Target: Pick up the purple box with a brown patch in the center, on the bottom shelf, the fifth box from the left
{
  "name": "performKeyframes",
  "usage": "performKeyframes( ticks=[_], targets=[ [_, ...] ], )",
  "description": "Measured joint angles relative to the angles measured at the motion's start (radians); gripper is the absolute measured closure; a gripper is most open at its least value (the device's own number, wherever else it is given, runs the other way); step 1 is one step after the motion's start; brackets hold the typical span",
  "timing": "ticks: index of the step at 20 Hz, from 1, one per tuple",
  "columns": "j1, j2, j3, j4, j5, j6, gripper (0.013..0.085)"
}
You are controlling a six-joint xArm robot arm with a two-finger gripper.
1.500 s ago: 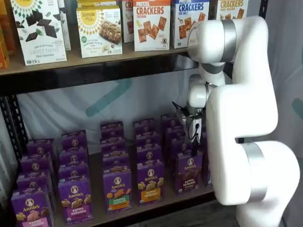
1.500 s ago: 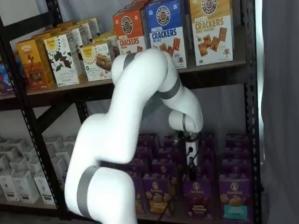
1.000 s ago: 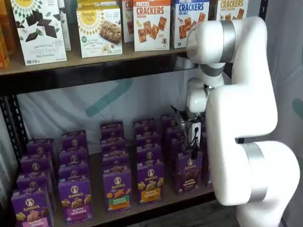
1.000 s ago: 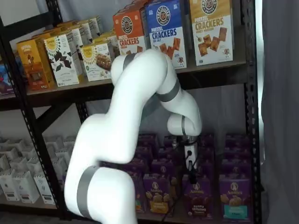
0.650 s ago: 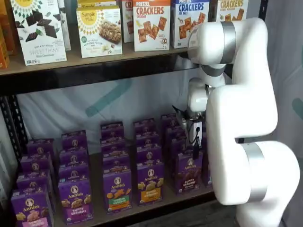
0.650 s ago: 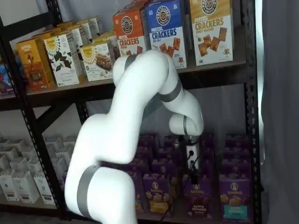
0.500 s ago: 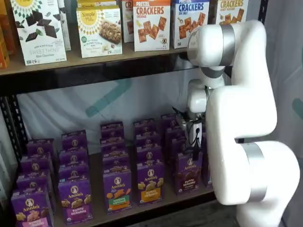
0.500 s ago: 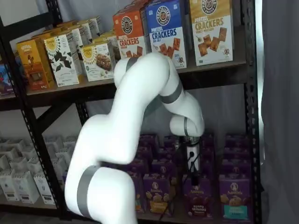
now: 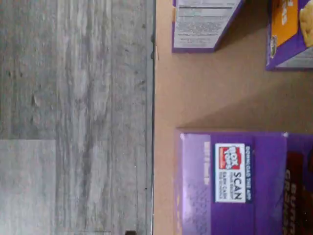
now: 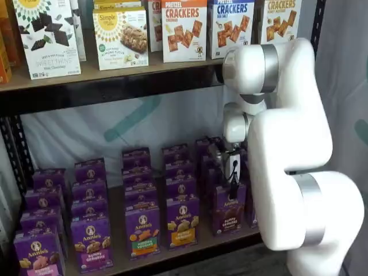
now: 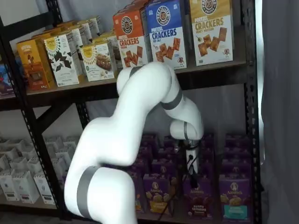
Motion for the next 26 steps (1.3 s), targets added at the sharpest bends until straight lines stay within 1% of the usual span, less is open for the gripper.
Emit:
performKeyframes(
  ticks=[4,9,15,16,17,18,19,21,22,23,24,25,26],
  targets=[
    [0.004,0.033,-0.036,-0.027,0.010,0.028,0.0130],
    [0.001,0.062,-0.060,-0.049,0.008,0.043,0.0130],
    [-0.009,0.077,-0.070,-0.047,-0.003,0.032,0.0130],
    [-0.010,0.078,-0.073,-0.044,0.000,0.027,0.0170],
    [-0.012,0.080,-0.077,-0.043,0.006,0.025,0.0170],
    [-0.013,0.081,-0.079,-0.044,0.009,0.025,0.0210],
    [-0.014,0.081,-0.080,-0.044,0.011,0.024,0.0210],
    [-0.017,0.082,-0.082,-0.043,0.011,0.021,0.0290],
    [-0.017,0.082,-0.082,-0.045,0.010,0.021,0.0290],
    [-0.019,0.082,-0.081,-0.046,0.009,0.021,0.0330],
    [-0.019,0.082,-0.081,-0.046,0.008,0.020,0.0330],
    [-0.020,0.081,-0.081,-0.046,0.009,0.020,0.0370],
    [-0.020,0.081,-0.080,-0.046,0.009,0.020,0.0370]
  ],
)
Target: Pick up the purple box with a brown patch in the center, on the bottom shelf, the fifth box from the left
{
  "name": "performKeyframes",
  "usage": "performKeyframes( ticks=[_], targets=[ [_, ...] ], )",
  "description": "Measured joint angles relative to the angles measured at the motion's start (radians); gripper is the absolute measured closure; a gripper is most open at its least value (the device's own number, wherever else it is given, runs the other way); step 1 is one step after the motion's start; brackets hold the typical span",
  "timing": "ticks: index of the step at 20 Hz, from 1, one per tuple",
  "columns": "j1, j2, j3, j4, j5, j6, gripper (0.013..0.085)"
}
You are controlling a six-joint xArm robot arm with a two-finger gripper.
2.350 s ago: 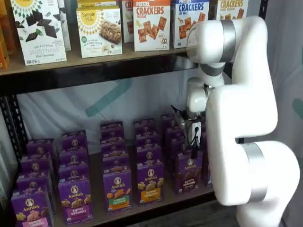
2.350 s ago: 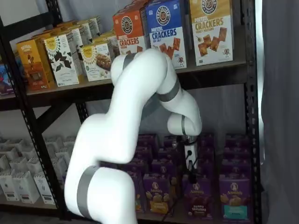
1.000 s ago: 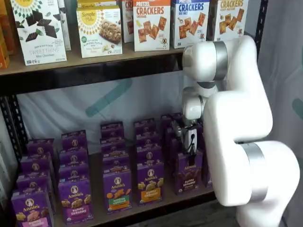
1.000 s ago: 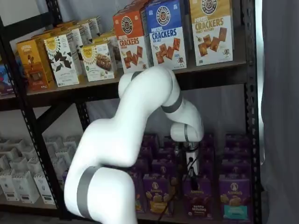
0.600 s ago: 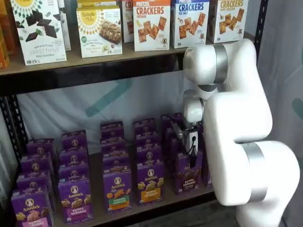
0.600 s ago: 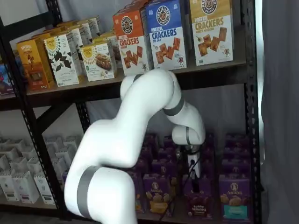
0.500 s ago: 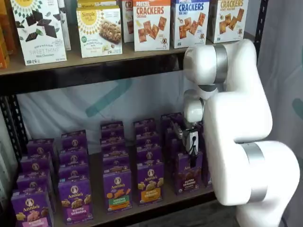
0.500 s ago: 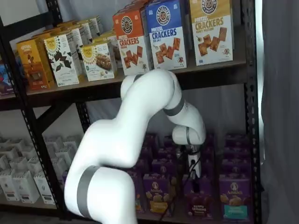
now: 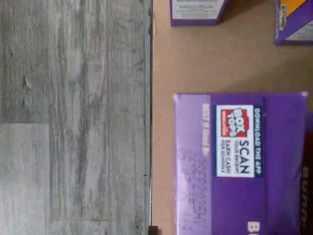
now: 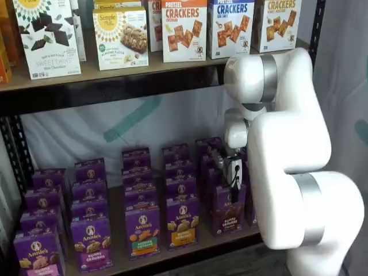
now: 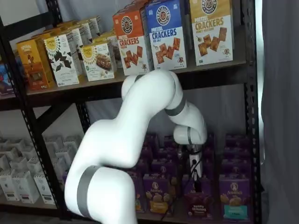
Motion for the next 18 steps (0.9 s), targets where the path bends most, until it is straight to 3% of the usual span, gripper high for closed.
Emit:
performKeyframes(
  ticks=[2,16,18],
  targets=[
    [0.000,-0.001,0.002,0.005,0.000,-0.004,0.0450],
    [-0.009,-0.029,0.044,0.011,-0.021,-0.018,0.0730],
    [-0.010,-0.033,0.050,0.009,-0.020,-0.017,0.0730]
  ],
)
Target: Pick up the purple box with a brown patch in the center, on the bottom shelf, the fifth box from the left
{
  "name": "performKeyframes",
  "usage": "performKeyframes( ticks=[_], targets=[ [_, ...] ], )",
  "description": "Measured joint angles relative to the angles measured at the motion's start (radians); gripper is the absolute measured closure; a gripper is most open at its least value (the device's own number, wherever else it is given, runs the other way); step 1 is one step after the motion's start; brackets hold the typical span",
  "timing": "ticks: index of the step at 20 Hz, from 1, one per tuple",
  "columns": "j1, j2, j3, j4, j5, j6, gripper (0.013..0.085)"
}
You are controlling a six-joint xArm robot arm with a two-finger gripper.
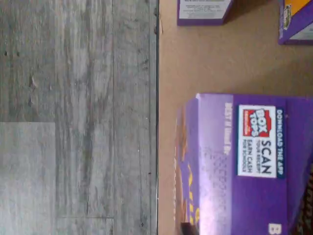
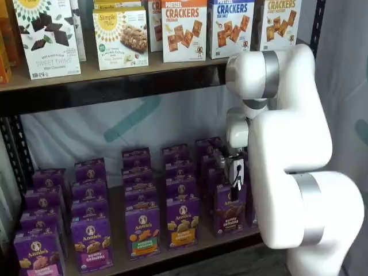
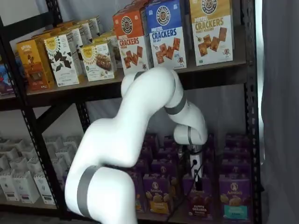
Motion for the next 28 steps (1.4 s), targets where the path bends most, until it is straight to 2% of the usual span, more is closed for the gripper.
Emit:
performKeyframes(
  ticks=[4,9,12,16,22,28],
  targets=[
    [-0.003,-0.006,0.001,-0.003,0.021,0.000,0.0730],
    [-0.007,-0.031,0.041,-0.010,0.003,0.002,0.0730],
    [-0.012,-0.068,0.097,0.024,-0.030,-0.033,0.0730],
    [-0.019,-0.128,0.167,0.051,-0.009,-0.063,0.0730],
    [-0.013,-0.248,0.360,0.083,-0.089,-0.088,0.0730],
    [0.020,-0.369,0.565,0.128,-0.180,-0.099,0.0730]
  ],
)
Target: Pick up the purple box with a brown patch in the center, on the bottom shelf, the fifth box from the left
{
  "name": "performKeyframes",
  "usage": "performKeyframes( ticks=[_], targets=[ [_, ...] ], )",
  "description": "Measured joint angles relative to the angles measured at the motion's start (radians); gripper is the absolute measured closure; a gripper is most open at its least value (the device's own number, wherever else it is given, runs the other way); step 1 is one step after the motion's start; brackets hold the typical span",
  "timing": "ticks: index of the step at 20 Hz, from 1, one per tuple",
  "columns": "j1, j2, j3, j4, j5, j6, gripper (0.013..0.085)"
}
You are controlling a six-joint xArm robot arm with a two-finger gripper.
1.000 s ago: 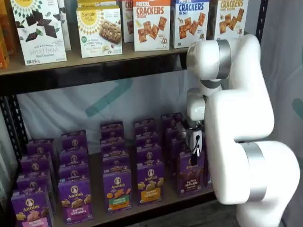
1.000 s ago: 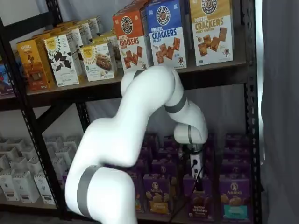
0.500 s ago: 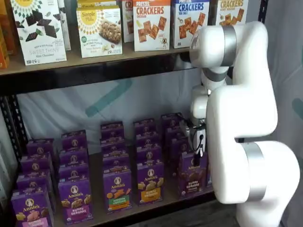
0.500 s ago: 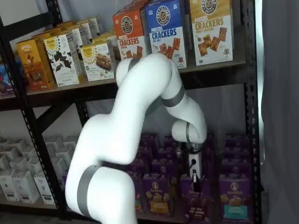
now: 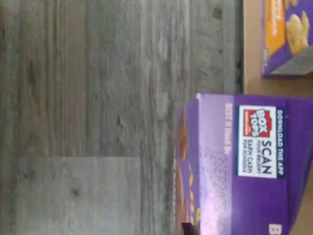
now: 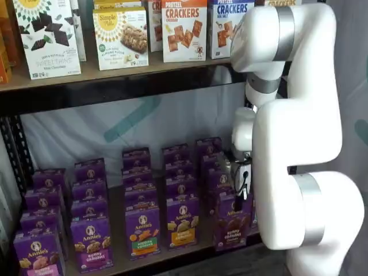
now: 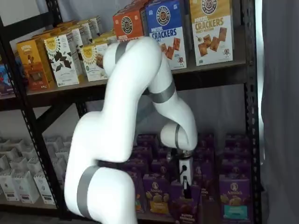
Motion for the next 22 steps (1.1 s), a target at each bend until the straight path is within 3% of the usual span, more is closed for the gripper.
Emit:
performKeyframes(
  ticks=[5,8,16,19,22],
  targets=[
    [0.040,-0.099,0.152,0.035,-0.051,0.004,0.0730],
    [0.071,-0.171,0.232,0.059,-0.028,0.012,0.0730],
    [0.182,-0.382,0.452,0.188,-0.072,-0.002,0.0730],
    [0.212,-0.457,0.508,0.194,-0.066,0.025,0.0730],
    [0.235,-0.534,0.558,0.165,-0.060,0.077,0.0730]
  ],
)
